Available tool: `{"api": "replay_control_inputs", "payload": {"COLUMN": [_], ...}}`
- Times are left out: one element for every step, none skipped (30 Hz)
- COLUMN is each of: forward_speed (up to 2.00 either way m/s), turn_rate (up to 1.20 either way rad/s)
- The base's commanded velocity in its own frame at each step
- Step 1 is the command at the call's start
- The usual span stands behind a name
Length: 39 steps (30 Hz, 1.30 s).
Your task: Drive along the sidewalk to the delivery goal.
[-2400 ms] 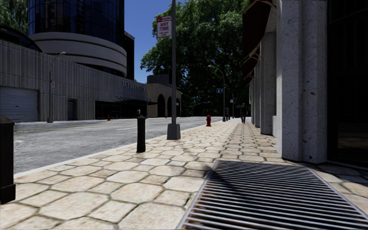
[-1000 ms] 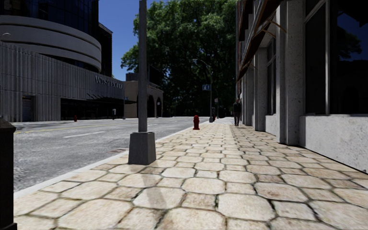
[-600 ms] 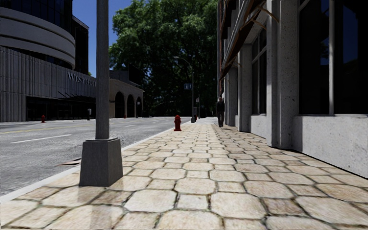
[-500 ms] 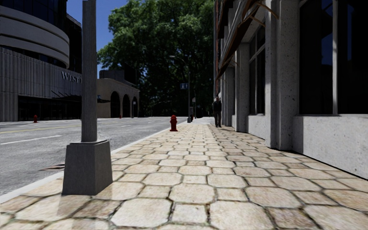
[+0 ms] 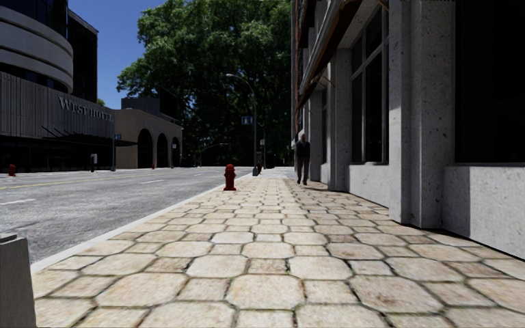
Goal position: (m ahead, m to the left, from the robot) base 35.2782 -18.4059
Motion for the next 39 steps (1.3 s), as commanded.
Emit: {"api": "replay_control_inputs", "payload": {"forward_speed": [2.0,2.0,2.0,2.0,2.0,2.0,2.0,2.0,2.0,2.0,2.0,2.0,2.0,2.0,2.0,2.0,2.0,2.0,2.0,2.0,2.0,2.0,2.0,2.0,2.0,2.0,2.0,2.0,2.0,2.0,2.0,2.0,2.0,2.0,2.0,2.0,2.0,2.0,2.0], "turn_rate": [0.0,0.0,0.0,0.0,0.0,0.0,0.0,0.0,0.0,0.0,-0.07,-0.12,-0.12,-0.14,-0.16,-0.16,-0.16,-0.16,-0.16,-0.16,-0.16,-0.16,-0.16,-0.16,-0.16,-0.16,-0.16,-0.16,-0.16,-0.16,-0.16,-0.16,-0.16,-0.16,-0.17,-0.17,-0.19,-0.19,-0.25]}}
